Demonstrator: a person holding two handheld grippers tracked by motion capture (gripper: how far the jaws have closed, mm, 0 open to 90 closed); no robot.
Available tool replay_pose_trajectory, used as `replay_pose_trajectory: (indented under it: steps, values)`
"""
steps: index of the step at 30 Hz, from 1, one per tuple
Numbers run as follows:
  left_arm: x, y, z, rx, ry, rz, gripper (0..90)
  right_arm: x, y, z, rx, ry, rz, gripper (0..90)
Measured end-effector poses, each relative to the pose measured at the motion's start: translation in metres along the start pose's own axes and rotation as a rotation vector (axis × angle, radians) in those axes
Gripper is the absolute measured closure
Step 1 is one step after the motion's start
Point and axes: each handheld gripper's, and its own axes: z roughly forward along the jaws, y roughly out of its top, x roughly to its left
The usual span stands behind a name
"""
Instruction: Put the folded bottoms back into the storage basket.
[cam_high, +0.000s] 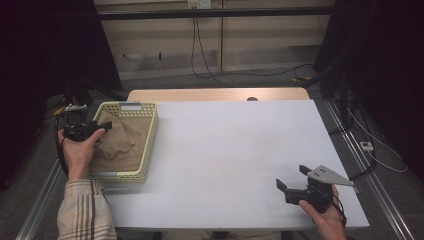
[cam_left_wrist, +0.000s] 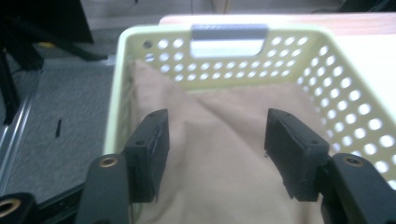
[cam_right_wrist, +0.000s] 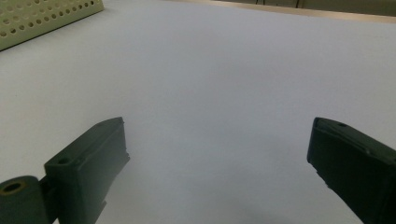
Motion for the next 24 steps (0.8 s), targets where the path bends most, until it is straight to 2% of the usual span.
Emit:
replay_pose_trajectory:
  steps: [1, 3, 5, 7, 8, 9, 10, 11, 12, 13, 15, 16, 17, 18, 19, 24]
  values:
    - [-0.005, 0.001, 0.002, 0.0, -0.019, 0.021, 44.8, 0.0, 0.0, 0.0, -0.001, 0.0, -0.001, 4.8]
    - [-0.007, 0.0, 0.005, 0.004, -0.026, 0.029, 49.9, 0.0, 0.0, 0.0, 0.001, 0.001, -0.002, 4.9]
    - [-0.01, -0.002, 0.013, 0.051, -0.008, 0.042, 52.4, 0.0, 0.0, 0.0, 0.0, 0.001, -0.005, 4.8]
    - [-0.012, -0.005, 0.021, 0.09, -0.018, 0.072, 68.2, 0.0, 0.0, 0.0, 0.001, 0.003, -0.003, 4.9]
    - [-0.013, -0.008, 0.028, 0.131, -0.012, 0.083, 79.1, 0.0, 0.0, 0.0, 0.0, 0.003, -0.004, 4.9]
    - [-0.014, -0.009, 0.031, 0.153, -0.004, 0.078, 85.8, 0.0, 0.0, 0.0, 0.001, 0.004, -0.003, 4.8]
    - [-0.012, -0.011, 0.034, 0.177, -0.02, 0.088, 90.0, 0.0, 0.0, 0.001, 0.001, 0.004, -0.006, 4.8]
    - [-0.012, -0.011, 0.034, 0.177, -0.02, 0.088, 90.0, 0.0, 0.0, 0.001, 0.003, 0.004, -0.004, 4.8]
    - [-0.012, -0.014, 0.04, 0.214, -0.002, 0.103, 90.0, 0.0, 0.0, 0.001, 0.002, 0.004, -0.007, 4.9]
    - [-0.012, -0.014, 0.04, 0.214, -0.002, 0.103, 90.0, 0.0, 0.0, 0.001, 0.002, 0.004, -0.007, 4.9]
    - [-0.011, -0.015, 0.044, 0.247, 0.024, 0.089, 90.0, 0.0, 0.0, 0.001, 0.004, 0.004, -0.004, 4.9]
    - [-0.01, -0.015, 0.045, 0.259, 0.049, 0.089, 90.0, 0.0, 0.0, 0.001, 0.004, 0.004, -0.004, 4.9]
    - [-0.008, -0.016, 0.047, 0.285, 0.097, 0.071, 90.0, 0.0, 0.0, 0.001, 0.004, 0.004, -0.004, 4.9]
    - [-0.008, -0.016, 0.047, 0.285, 0.097, 0.071, 90.0, 0.0, 0.0, 0.001, 0.003, 0.003, -0.004, 4.9]
    - [-0.006, -0.017, 0.049, 0.32, 0.144, 0.06, 90.0, 0.0, 0.0, 0.001, 0.003, 0.003, -0.004, 4.9]
    - [-0.004, -0.02, 0.056, 0.388, 0.145, 0.045, 90.0, 0.0, -0.001, 0.001, 0.008, 0.0, -0.001, 4.9]
